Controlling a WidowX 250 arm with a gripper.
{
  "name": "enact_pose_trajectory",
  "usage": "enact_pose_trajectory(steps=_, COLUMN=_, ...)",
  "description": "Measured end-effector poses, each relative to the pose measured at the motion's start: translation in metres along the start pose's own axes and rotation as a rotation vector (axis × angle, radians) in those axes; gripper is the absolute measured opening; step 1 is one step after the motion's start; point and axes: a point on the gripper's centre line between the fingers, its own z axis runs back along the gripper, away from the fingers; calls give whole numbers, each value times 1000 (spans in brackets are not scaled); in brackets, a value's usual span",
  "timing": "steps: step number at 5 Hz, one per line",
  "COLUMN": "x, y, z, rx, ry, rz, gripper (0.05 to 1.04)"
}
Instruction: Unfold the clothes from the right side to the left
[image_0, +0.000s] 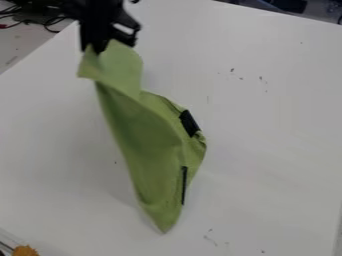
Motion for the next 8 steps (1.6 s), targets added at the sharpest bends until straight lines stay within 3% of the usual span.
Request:
enact_pose_trajectory(steps=2, x=-43, y=41, z=-43, rx=-26, ry=13, rz=80, gripper=67)
enact_pose_trajectory(steps=3, x=-58, y=48, z=-64, rx=-57, ry=18, rz=93, gripper=67)
enact_pose_trajectory(steps=4, x=-74, y=46, z=-100, rx=-119, ry=39, rz=94, gripper=86)
enact_pose_trajectory(steps=5, x=-82, y=35, z=-128, rx=-170, ry=54, rz=81, gripper=239)
enact_pose_trajectory(steps=6, x=-83, y=38, z=-133, rx=-144, ry=55, rz=64, gripper=499)
enact_pose_trajectory(steps=7, x=-95, y=43, z=-131, rx=-89, ry=136, rz=35, gripper=791)
enact_pose_trajectory(steps=8, x=-105, y=51, z=-111, rx=-38, ry=157, rz=30, gripper=997)
